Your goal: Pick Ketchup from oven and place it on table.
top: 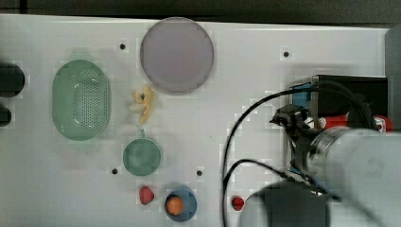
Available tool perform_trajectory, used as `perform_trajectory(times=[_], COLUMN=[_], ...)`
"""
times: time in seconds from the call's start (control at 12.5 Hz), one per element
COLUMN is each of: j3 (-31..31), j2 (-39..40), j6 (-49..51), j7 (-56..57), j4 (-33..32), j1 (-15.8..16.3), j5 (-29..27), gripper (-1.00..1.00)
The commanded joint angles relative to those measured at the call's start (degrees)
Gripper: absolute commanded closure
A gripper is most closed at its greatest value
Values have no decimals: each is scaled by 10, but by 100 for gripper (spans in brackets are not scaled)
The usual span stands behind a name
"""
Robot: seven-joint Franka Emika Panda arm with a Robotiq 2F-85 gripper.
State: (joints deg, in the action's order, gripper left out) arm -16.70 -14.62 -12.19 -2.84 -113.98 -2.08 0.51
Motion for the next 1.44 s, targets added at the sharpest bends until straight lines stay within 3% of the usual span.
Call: perform_trajectory(times=[0.08, 0.96, 1.44], j3=[-58, -185, -190], j2=[30, 282, 372], j6=[-28, -171, -213], j7=[28, 30, 26], j4=[-5, 113, 138], j1=[-18, -36, -64], j5=[-8, -16, -106], gripper=[-100, -100, -100])
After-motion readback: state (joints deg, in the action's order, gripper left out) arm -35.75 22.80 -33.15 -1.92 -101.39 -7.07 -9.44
